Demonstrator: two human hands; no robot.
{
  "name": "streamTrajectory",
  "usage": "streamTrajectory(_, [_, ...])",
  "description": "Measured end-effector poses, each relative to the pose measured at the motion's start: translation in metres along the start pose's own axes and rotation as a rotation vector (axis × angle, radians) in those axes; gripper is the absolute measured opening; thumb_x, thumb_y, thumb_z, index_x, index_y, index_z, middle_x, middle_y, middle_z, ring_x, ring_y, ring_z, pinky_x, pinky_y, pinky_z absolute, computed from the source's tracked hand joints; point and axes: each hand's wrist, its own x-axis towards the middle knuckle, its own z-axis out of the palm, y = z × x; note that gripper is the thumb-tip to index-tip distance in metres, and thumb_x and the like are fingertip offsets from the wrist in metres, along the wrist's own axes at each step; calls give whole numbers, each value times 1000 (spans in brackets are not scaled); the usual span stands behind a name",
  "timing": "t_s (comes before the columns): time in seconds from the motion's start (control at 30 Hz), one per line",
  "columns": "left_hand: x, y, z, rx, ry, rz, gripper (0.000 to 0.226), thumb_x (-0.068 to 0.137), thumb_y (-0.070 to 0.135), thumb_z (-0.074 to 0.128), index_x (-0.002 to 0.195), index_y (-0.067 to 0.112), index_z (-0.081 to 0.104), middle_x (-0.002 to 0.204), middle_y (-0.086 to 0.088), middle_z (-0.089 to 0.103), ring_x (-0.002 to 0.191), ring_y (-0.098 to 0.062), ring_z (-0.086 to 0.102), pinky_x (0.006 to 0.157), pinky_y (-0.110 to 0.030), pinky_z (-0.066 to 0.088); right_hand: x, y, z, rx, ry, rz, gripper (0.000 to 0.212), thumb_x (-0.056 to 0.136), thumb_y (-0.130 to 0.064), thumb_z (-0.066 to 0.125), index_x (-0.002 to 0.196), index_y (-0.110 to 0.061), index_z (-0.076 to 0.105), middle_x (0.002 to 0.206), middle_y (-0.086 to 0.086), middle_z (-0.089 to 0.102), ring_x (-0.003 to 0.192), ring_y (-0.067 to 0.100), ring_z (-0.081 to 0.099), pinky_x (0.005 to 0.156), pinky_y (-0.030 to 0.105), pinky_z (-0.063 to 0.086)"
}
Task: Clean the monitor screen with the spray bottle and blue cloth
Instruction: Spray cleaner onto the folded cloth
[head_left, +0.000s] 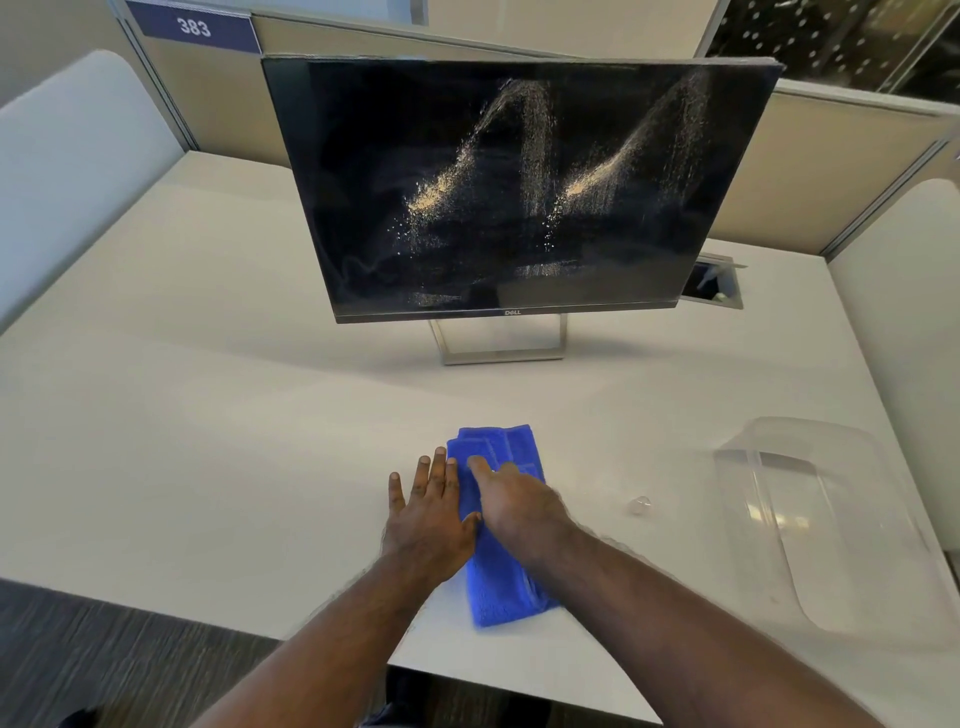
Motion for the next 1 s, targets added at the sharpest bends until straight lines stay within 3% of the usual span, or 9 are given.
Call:
streamTrajectory(0.17, [-2,0,-1,-26,-8,8,76,100,49,25,156,14,-14,165,-3,-19,152,-22,-15,120,-54,-6,14,-17,0,28,60,-13,37,99,-23,47,134,-22,34,102,9,52,80,28,58,62,39,45])
streamTrajectory(0.37, [-1,3,-2,-36,0,-2,75,101,50,23,156,12,-11,165,-4,-15,152,-23,-13,120,-54,-6,25,-9,-3,-3,28,53,45,99,-24,46,141,-22,31,118,12,55,102,33,61,73,42,49])
streamTrajectory(0.47, [-1,7,-5,-7,36,-40,73,99,48,27,157,9,2,166,-8,13,153,-28,4,120,-55,-6,21,13,-10,104,87,20,45,98,-21,39,140,-32,26,118,8,55,96,30,62,70,39,46])
streamTrajectory(0.57, [-4,11,-13,72,158,-84,60,96,37,32,150,11,32,130,-1,64,136,-28,42,118,-56,4,9,43,-19,384,220,-54,47,97,-33,37,140,-47,22,135,0,51,109,27,60,87,40,48])
streamTrajectory(0.67, [-7,17,-20,90,196,-111,34,92,36,36,115,23,57,90,5,71,87,-20,57,91,-39,32,-6,78,-30,734,445,-63,59,97,-34,47,150,-39,21,150,-6,41,129,14,48,108,32,37])
streamTrajectory(0.73, [-6,21,-21,77,173,-139,42,94,48,39,124,21,53,94,3,71,88,-20,59,82,-36,34,-14,106,-36,836,607,5,62,93,-33,52,150,-29,28,131,-1,56,109,14,58,92,25,46])
streamTrajectory(0.8, [-3,24,-17,74,172,-158,70,93,62,40,144,15,37,102,1,71,101,-22,61,87,-37,37,-23,134,-40,914,722,101,50,91,-28,56,138,-29,40,102,-6,63,85,18,62,71,20,47])
streamTrajectory(0.9, [-1,27,-14,-6,148,-211,89,86,71,46,150,13,23,106,1,70,102,-22,61,89,-38,38,-38,169,-32,991,828,152,33,91,-4,62,110,-28,48,90,-12,63,81,11,64,72,21,48])
streamTrajectory(1.0, [1,30,-9,-213,99,-301,73,80,64,60,133,19,38,104,2,68,98,-23,62,83,-37,40,-48,187,-15,919,850,194,33,87,3,62,95,-26,49,90,-10,65,76,-9,60,68,3,40])
